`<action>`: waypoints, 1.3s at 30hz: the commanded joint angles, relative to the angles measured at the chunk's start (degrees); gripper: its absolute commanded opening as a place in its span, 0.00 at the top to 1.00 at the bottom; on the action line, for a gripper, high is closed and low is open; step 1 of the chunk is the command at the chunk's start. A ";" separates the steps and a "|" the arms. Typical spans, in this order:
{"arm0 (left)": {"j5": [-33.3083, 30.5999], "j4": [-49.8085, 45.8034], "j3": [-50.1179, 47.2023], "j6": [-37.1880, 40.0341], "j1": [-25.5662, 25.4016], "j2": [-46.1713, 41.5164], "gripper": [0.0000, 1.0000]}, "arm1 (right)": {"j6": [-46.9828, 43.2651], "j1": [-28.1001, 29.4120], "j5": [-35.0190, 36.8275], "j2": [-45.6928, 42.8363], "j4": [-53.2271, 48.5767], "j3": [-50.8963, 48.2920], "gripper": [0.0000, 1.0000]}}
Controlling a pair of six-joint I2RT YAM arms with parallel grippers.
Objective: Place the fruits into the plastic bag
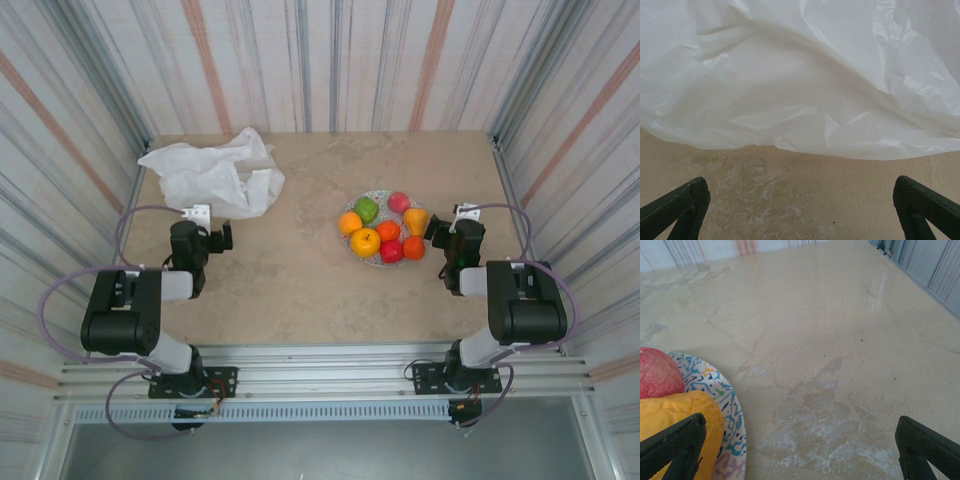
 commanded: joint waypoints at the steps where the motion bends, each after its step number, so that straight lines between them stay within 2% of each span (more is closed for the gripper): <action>1: 0.43 1.76 -0.70 0.19 0.45 -0.31 0.01 | -1.54 0.29 -0.38 0.17 1.01 -0.38 0.01; 4: -1.44 -2.03 -0.42 -0.64 0.54 -4.62 0.01 | -1.81 1.86 3.73 -1.93 -1.85 0.37 0.01; 5: -2.61 -5.33 0.20 -1.36 0.53 -6.83 0.01 | -2.39 2.07 3.55 -3.01 -2.63 0.54 0.01; 7: -5.48 -14.34 2.35 -4.07 0.63 -12.25 0.01 | -2.13 3.10 7.80 -6.93 -8.38 1.87 0.01; 10: -8.34 -22.97 3.79 -12.38 0.83 -19.28 0.01 | 2.13 3.07 11.90 -14.50 -18.52 3.83 0.01; 13: -8.36 -30.69 5.46 -22.20 0.92 -25.50 0.01 | 9.32 0.99 11.47 -24.17 -26.98 4.21 0.01; 14: -7.59 -33.07 5.86 -25.95 0.90 -27.12 0.01 | 11.63 0.38 11.49 -26.92 -30.19 4.68 0.01; 16: -1.91 -36.09 6.79 -33.24 0.92 -30.17 0.02 | 15.36 -0.02 9.68 -33.20 -36.71 6.19 0.01; 19: 5.62 -37.43 8.16 -39.89 -1.01 -31.42 0.02 | 16.07 4.74 6.95 -37.09 -42.62 9.43 0.01; 21: 6.68 -42.80 11.69 -39.39 -4.44 -30.81 0.02 | 15.10 11.37 7.59 -36.23 -48.35 13.86 0.01; 24: 1.57 -52.96 18.07 -33.47 -9.96 -28.29 0.01 | 13.45 21.39 6.91 -31.93 -55.32 20.55 0.01; 26: -2.80 -55.85 20.92 -29.84 -11.79 -25.48 0.01 | 12.34 27.37 6.77 -26.94 -58.72 24.19 0.01; 28: -4.20 -57.72 23.99 -27.85 -11.91 -21.43 0.02 | 10.89 31.72 7.15 -22.65 -61.58 27.60 0.01; 30: -4.15 -57.66 27.45 -26.20 -12.20 -16.33 0.03 | 9.36 34.41 7.43 -18.55 -64.17 30.81 0.01; 34: -7.75 -58.97 36.18 -22.88 -13.20 -5.59 0.04 | 8.51 35.60 5.36 -13.70 -67.35 34.99 0.01; 37: -13.12 -60.14 42.53 -20.61 -13.25 2.28 0.05 | 9.02 36.57 3.67 -13.40 -64.94 33.82 0.01; 39: -13.46 -60.94 46.43 -19.62 -13.04 7.00 0.09 | 10.14 36.93 2.54 -13.47 -62.68 32.46 0.01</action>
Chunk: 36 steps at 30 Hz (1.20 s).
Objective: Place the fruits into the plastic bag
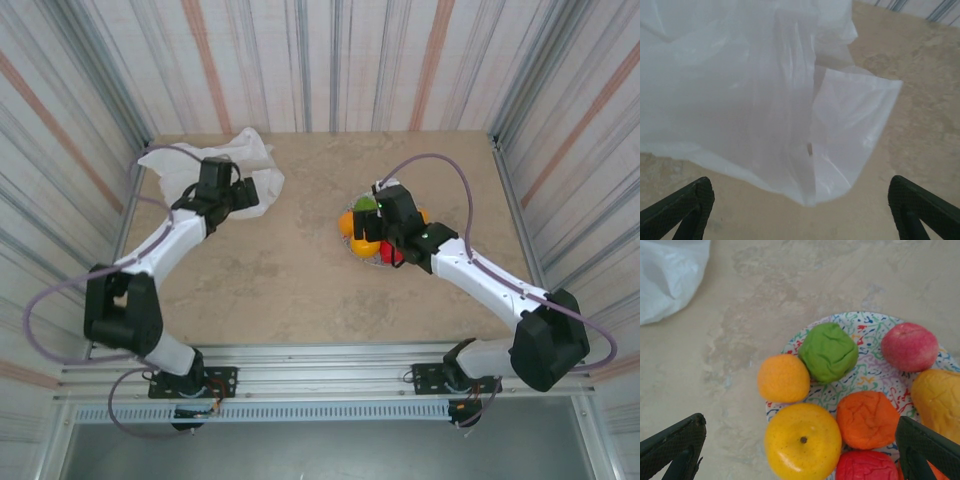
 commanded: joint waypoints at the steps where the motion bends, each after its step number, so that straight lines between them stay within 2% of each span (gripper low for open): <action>1: -4.85 -3.84 6.15 4.05 0.10 5.75 0.12 | 0.33 0.85 -2.80 -0.51 1.30 -0.84 0.01; 6: -7.96 -1.37 9.09 3.99 0.57 11.03 0.16 | 0.68 1.25 -3.32 -0.32 1.77 -1.63 0.01; 10: -8.59 2.98 7.38 4.68 1.28 12.11 0.24 | 0.50 1.17 -3.32 -0.49 1.65 -2.30 0.01; 18: -2.38 6.26 8.84 5.38 5.25 16.28 0.54 | -0.26 1.09 -2.96 1.76 3.64 -1.61 0.01; 22: 0.50 7.61 9.64 5.15 7.31 17.77 0.67 | 0.29 0.83 -6.31 5.65 6.45 1.72 0.01; 26: 2.03 7.18 11.35 6.56 8.16 18.11 0.86 | 1.13 1.58 -9.01 10.29 8.94 5.94 0.01; 28: 4.12 6.21 11.04 6.58 8.47 15.81 0.99 | 0.77 1.85 -8.51 11.54 9.38 7.37 0.01; 32: 9.78 10.19 1.71 1.50 8.48 3.80 1.00 | -0.05 1.64 -6.57 11.43 9.87 7.99 0.01; 36: 20.90 21.25 -12.74 -10.38 9.44 -10.16 1.00 | -1.00 0.97 -5.92 10.40 11.38 8.55 0.01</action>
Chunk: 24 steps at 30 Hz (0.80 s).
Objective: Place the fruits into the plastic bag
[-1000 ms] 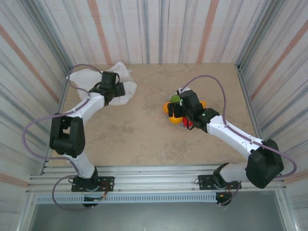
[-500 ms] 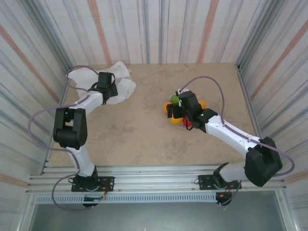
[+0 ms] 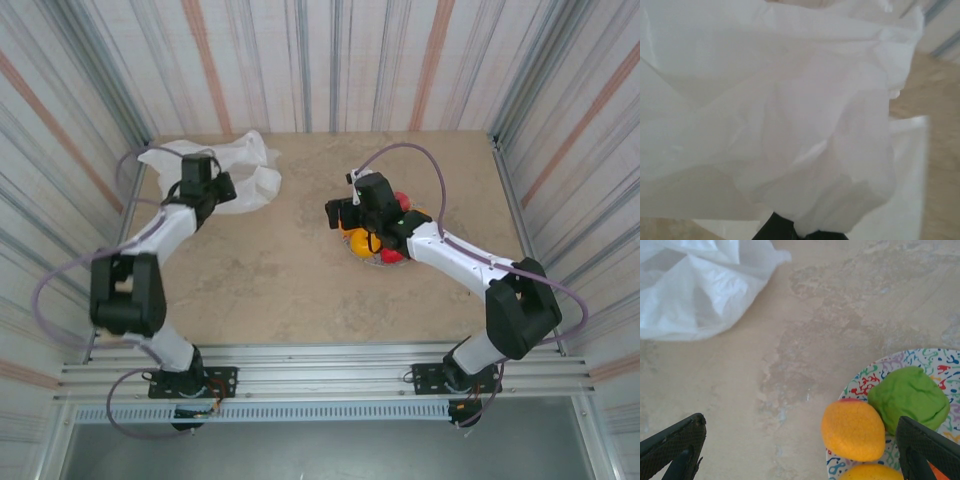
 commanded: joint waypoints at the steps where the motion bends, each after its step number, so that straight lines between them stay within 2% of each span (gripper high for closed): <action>1: 10.93 7.81 -8.09 -10.53 0.73 -10.72 1.00 | -2.03 -0.62 0.09 -1.46 2.27 1.76 0.01; 6: 15.80 4.76 -15.22 -12.17 0.29 -19.77 1.00 | -8.18 -0.76 -12.16 2.06 4.56 3.96 0.01; 8: 17.13 3.93 -16.93 -12.54 0.33 -21.87 1.00 | -7.30 -0.24 -18.25 5.51 4.40 6.35 0.01; 10: 18.73 4.26 -18.25 -12.93 0.37 -23.58 1.00 | -5.48 1.23 -24.38 8.95 6.18 7.92 0.05; 13: 22.42 6.20 -19.32 -13.77 0.63 -25.31 1.00 | -3.76 5.24 -25.97 14.64 7.10 9.79 0.18; 16: 24.62 6.56 -18.95 -13.92 0.88 -26.47 1.00 | -3.19 8.80 -31.75 18.51 7.23 10.25 0.36; 17: 25.05 6.16 -18.69 -14.10 1.01 -26.60 1.00 | -3.21 9.60 -35.95 18.73 7.98 9.76 0.40; 20: 26.32 6.19 -18.58 -14.81 1.25 -27.14 1.00 | -4.12 10.33 -45.45 15.59 11.90 5.57 0.46; 24: 28.80 6.12 -18.14 -13.64 1.34 -27.09 1.00 | -5.64 6.89 -49.40 5.81 16.73 -2.97 0.45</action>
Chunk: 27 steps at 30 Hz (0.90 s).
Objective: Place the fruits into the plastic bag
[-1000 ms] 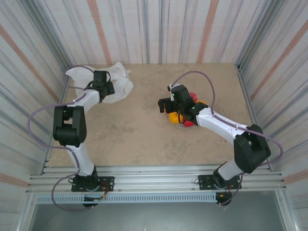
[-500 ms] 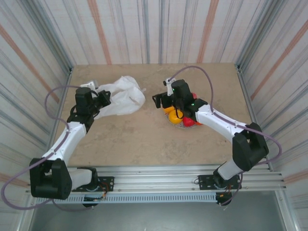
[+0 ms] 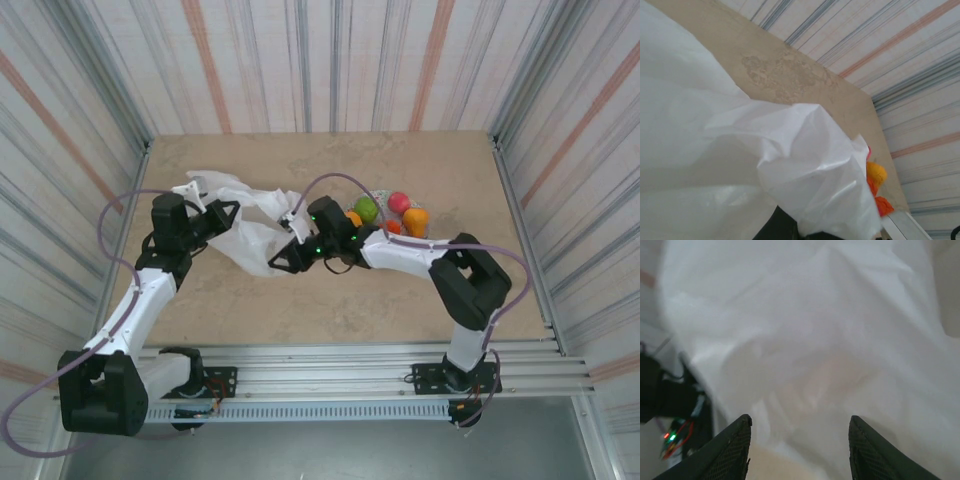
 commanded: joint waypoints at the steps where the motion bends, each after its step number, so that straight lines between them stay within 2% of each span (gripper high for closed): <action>1: 4.76 1.02 0.87 0.83 0.53 -1.25 1.00 | -1.34 -4.42 -6.93 -10.04 6.67 -5.27 0.43; 3: 6.19 1.41 0.68 1.85 0.52 -1.26 1.00 | -3.41 -5.79 -3.65 -15.10 7.25 -8.35 0.34; 5: 7.22 2.34 0.25 2.51 0.54 -1.38 1.00 | -7.07 -5.67 3.19 -19.05 5.79 -10.10 0.26; 9: 8.32 3.85 -0.56 2.94 0.61 -1.72 1.00 | -11.46 -6.59 15.90 -22.33 5.60 -11.60 0.20; 15: 9.27 5.02 -1.10 2.20 0.62 -1.54 1.00 | -15.04 -5.65 21.25 -14.66 1.91 -3.68 0.24; 18: 9.52 4.92 -1.20 2.49 0.55 -1.35 1.00 | -13.15 -4.12 26.21 -9.74 1.83 0.67 0.25; 20: 9.55 4.98 -1.42 2.55 0.61 -1.26 1.00 | -11.63 -3.62 25.63 -6.97 1.33 3.34 0.25; 23: 9.69 4.93 -1.43 2.77 0.61 -1.14 1.00 | -11.15 -2.39 28.45 -3.50 0.27 6.07 0.26; 25: 9.72 4.85 -1.47 3.05 0.55 -1.09 1.00 | -10.75 -2.14 30.35 -1.18 -1.45 7.98 0.30; 27: 9.64 4.85 -1.61 3.01 0.61 -0.96 1.00 | -10.27 -2.12 31.87 0.18 -1.55 8.77 0.39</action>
